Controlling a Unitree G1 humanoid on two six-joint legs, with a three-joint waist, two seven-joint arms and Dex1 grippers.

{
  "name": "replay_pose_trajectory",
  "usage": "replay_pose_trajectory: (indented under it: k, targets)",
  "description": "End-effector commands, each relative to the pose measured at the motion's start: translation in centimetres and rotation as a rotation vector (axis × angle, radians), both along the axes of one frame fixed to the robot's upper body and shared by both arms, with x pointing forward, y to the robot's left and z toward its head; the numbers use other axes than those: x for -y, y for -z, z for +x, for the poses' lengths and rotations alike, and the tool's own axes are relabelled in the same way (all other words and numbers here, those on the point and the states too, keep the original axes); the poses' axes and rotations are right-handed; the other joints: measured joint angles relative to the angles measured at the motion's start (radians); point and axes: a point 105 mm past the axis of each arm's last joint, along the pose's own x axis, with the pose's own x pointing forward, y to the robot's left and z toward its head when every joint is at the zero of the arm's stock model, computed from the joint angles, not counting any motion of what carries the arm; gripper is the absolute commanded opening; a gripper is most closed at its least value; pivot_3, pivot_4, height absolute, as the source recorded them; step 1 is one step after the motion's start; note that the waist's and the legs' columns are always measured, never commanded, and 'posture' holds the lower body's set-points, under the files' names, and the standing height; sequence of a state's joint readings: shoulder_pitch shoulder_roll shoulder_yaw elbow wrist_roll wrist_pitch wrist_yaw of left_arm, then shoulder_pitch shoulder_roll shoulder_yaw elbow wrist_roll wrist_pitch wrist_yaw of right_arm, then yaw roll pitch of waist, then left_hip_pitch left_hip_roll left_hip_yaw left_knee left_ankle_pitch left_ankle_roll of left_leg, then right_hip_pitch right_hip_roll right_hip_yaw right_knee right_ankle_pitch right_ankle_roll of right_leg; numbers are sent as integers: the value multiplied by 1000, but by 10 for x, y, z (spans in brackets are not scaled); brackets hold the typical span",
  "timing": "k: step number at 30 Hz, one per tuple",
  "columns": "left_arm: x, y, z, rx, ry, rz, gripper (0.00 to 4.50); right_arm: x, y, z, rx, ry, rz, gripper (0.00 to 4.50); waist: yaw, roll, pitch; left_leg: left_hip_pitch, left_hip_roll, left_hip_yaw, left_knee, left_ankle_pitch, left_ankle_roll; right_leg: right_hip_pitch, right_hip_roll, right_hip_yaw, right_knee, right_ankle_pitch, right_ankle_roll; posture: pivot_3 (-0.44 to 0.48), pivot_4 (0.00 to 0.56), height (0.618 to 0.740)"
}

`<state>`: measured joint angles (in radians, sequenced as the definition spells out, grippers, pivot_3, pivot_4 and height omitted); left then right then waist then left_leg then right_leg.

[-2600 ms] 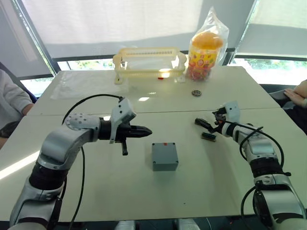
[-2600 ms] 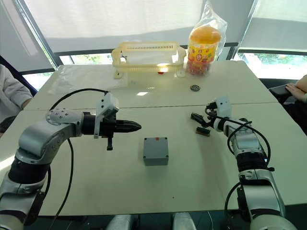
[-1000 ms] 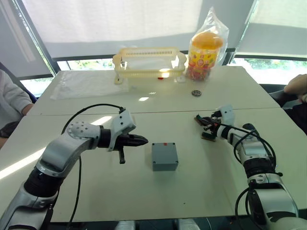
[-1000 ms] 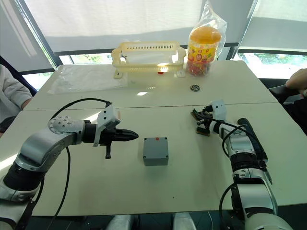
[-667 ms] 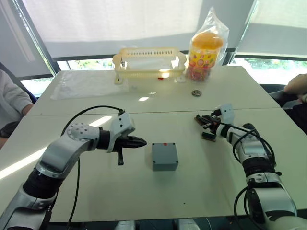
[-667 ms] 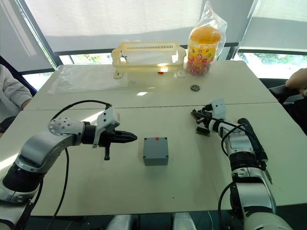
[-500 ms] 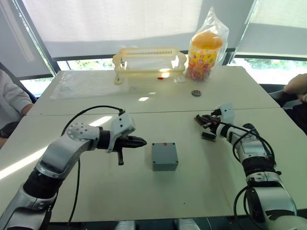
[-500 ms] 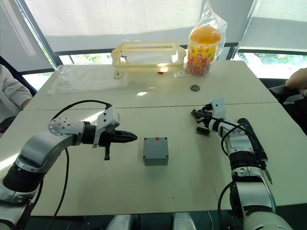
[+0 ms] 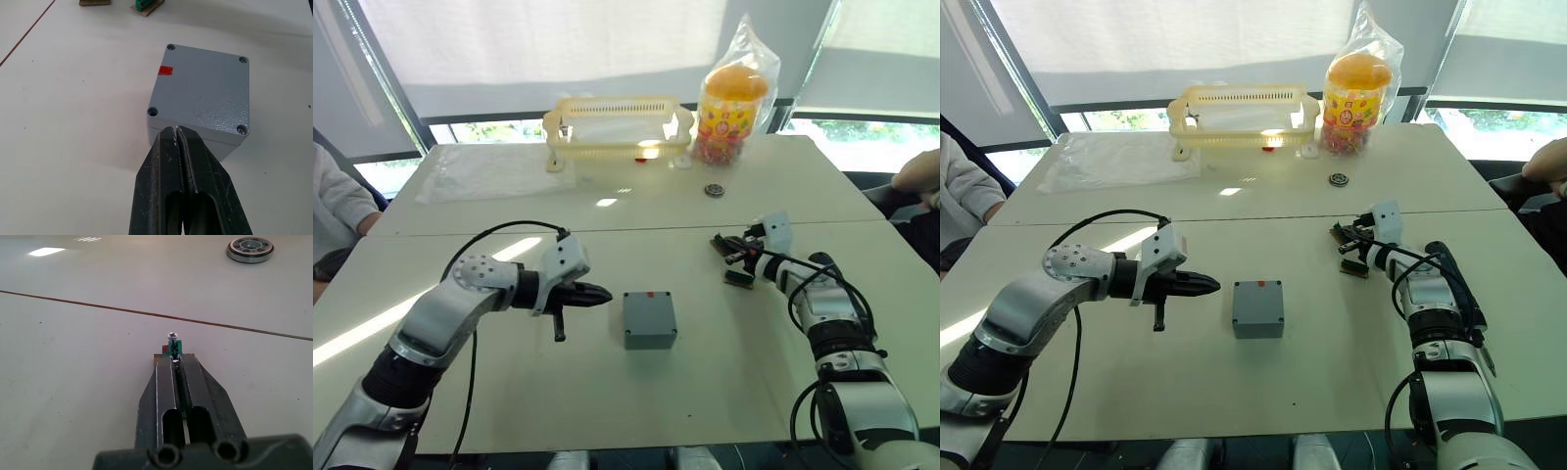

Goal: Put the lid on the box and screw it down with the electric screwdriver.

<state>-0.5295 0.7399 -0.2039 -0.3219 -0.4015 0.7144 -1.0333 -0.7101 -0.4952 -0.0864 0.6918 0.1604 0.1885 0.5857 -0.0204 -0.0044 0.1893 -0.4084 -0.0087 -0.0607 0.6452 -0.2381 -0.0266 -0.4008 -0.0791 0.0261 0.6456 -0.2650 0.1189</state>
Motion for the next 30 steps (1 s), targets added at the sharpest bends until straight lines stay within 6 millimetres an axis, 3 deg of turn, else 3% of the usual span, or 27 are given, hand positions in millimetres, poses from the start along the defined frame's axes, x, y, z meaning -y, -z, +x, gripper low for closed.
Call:
replay_pose_trajectory:
  k: [1,12,15,18,20,23,30]
  targets:
    - [-2,-8,2,39,3,-1,0,3,-36,3,117,-3,-1,41,0,0,0,0,0,0,0,0,0,0,0,0,0,0,0,0,150,740]
    - [-1,-14,6,48,11,-27,0,-2,-71,-16,201,-41,-3,41,3,0,0,0,0,0,0,0,0,0,0,0,0,0,0,0,150,740]
    - [-2,-16,5,45,24,-33,0,-13,-88,-35,237,-116,13,41,3,0,0,0,0,0,0,0,0,0,0,0,0,0,0,0,150,740]
    - [-3,-20,3,44,43,-33,0,-50,-103,-81,239,-351,41,41,5,1,1,-1,0,0,0,0,0,-1,0,0,0,0,0,0,150,740]
    - [-4,-22,2,50,54,-27,0,-71,-103,-107,213,-460,47,41,5,1,0,-1,0,-1,0,0,0,-1,0,0,0,0,0,0,150,740]
    - [-4,-24,-1,48,74,-15,0,-89,-95,-127,169,-527,55,41,3,0,0,-1,1,-1,0,0,0,-1,0,0,0,0,0,0,150,740]
    - [-3,-22,1,50,75,-3,0,-112,-70,-139,98,-570,72,41,7,0,0,-1,1,0,0,0,0,-1,0,0,0,-2,-3,0,150,740]
